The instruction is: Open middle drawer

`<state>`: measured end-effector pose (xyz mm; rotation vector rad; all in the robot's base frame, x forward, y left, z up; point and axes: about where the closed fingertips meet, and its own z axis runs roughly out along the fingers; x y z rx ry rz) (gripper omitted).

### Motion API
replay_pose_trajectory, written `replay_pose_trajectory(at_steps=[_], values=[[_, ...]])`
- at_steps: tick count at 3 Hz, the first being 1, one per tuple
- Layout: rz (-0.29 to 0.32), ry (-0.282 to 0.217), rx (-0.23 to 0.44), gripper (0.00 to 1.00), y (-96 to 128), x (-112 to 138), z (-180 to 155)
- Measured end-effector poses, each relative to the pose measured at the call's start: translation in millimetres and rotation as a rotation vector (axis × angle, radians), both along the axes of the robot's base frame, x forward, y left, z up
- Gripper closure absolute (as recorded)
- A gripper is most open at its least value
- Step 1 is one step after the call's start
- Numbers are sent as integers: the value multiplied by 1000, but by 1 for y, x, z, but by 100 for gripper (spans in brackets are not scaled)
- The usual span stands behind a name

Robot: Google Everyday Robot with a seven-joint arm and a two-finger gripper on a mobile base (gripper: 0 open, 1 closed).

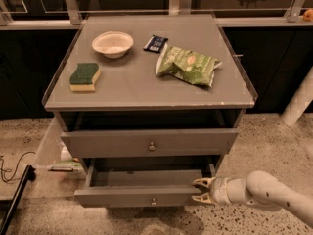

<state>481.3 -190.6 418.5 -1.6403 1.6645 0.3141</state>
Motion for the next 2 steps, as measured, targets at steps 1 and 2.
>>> replay_pose_trajectory(at_steps=[1,2], values=[[0,1,0,34,0,0,0],[-5,36,-16,11,2,-10,-18]])
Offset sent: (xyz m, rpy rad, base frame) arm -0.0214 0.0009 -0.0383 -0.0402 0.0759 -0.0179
